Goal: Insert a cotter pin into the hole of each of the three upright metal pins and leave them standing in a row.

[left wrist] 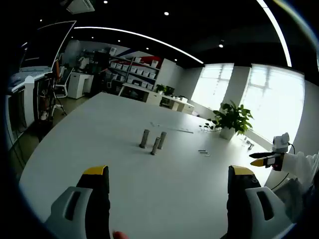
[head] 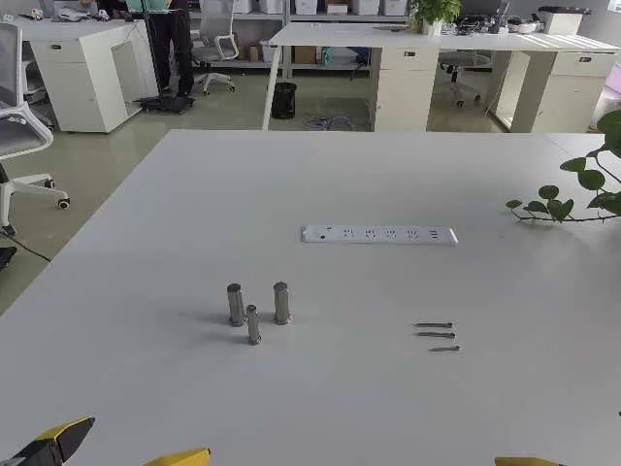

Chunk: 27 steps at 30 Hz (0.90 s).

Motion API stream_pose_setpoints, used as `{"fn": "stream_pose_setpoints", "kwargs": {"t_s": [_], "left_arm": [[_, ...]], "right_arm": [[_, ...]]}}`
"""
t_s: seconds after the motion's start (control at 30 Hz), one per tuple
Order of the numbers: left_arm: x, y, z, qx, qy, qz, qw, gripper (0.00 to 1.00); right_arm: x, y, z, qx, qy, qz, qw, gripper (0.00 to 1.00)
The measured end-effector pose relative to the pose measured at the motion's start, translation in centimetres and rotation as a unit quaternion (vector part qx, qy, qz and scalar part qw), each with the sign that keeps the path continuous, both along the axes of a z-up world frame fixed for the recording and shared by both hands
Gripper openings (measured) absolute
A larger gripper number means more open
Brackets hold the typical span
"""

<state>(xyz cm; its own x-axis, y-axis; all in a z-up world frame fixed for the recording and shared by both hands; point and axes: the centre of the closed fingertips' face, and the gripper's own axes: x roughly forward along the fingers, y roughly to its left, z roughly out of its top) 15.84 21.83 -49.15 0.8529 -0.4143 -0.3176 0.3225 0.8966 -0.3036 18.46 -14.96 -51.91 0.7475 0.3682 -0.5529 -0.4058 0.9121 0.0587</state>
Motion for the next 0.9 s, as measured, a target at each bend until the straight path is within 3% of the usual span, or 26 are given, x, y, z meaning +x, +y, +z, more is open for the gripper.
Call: {"fn": "stream_pose_setpoints", "kwargs": {"t_s": [0.33, 0.67, 0.9], "left_arm": [[-0.1, 0.1, -0.1, -0.005, 0.002, 0.004, 1.0000, 0.99], [-0.2, 0.2, -0.3, -0.001, 0.006, 0.003, 1.0000, 0.99], [-0.2, 0.2, -0.5, 0.004, 0.009, 0.002, 0.9999, 0.99]], "right_arm": [[-0.1, -0.6, 0.0, -0.013, -0.001, -0.006, 0.9999, 0.98], [-0.1, -0.9, 0.0, 0.001, -0.002, -0.017, 0.9999, 0.99], [-0.1, -1.1, -0.1, -0.006, -0.001, -0.017, 0.9998, 0.98]]}}
